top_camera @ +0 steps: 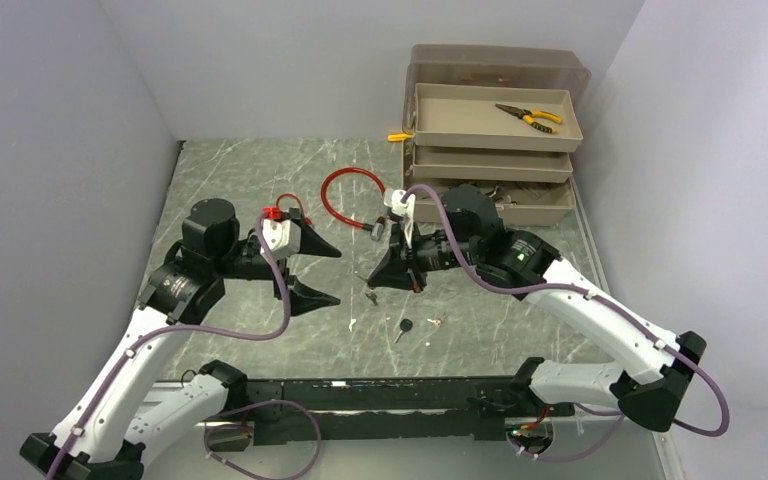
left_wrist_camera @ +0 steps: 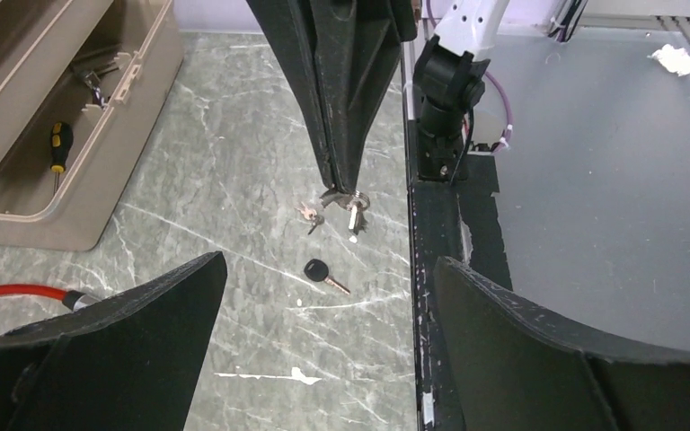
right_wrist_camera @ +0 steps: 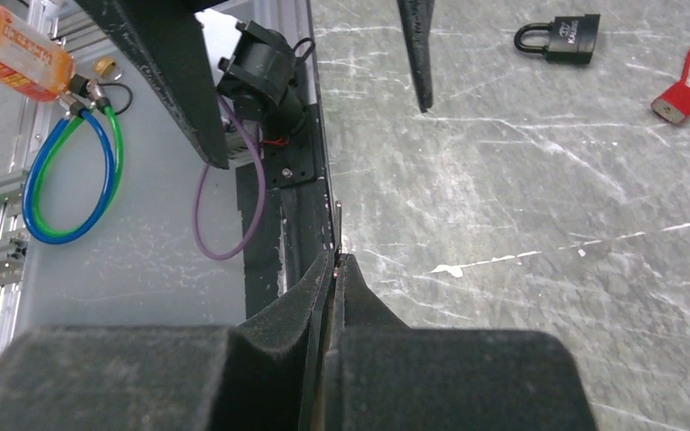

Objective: Unlock with the key
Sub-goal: Pick up the key from the center of the board.

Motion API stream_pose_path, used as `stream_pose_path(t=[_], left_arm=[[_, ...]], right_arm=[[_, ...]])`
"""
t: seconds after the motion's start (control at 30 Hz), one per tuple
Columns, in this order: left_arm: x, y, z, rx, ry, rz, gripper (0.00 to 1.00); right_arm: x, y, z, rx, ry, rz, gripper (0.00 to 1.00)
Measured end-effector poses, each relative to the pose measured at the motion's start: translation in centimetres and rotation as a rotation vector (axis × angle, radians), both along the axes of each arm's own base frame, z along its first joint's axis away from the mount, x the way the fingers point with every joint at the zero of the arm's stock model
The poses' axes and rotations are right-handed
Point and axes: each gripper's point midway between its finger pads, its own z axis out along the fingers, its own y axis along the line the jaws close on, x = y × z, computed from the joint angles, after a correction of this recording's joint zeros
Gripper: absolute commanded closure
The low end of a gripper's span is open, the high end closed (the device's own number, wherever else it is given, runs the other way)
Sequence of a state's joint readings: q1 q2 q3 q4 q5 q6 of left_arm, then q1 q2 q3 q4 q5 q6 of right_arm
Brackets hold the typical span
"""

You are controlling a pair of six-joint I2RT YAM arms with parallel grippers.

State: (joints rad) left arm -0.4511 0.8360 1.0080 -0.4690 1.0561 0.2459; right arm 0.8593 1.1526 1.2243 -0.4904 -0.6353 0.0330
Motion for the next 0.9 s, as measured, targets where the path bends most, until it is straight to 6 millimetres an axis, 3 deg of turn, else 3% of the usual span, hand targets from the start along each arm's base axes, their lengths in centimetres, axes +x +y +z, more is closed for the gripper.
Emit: stream_pose_path(t=[0.43, 0.7, 0.9], left_arm=[[-0.2, -0.5, -0.5, -0.009, 0.099, -0.065, 0.16], [1.0, -0.8, -0.6, 0.018, 0.138, -0.04, 0.07], [0.6, -0.5, 0.3, 0.026, 0.104, -0.041, 0.01]], right_arm=[[-0.6, 0.3, 0.3, -0.015, -0.039, 0.029, 1.0], [-0.2, 0.5, 0.5, -0.01, -0.062, 0.024, 1.0], [0.7, 1.6, 1.1, -0.021, -0.053, 0.024, 1.0]])
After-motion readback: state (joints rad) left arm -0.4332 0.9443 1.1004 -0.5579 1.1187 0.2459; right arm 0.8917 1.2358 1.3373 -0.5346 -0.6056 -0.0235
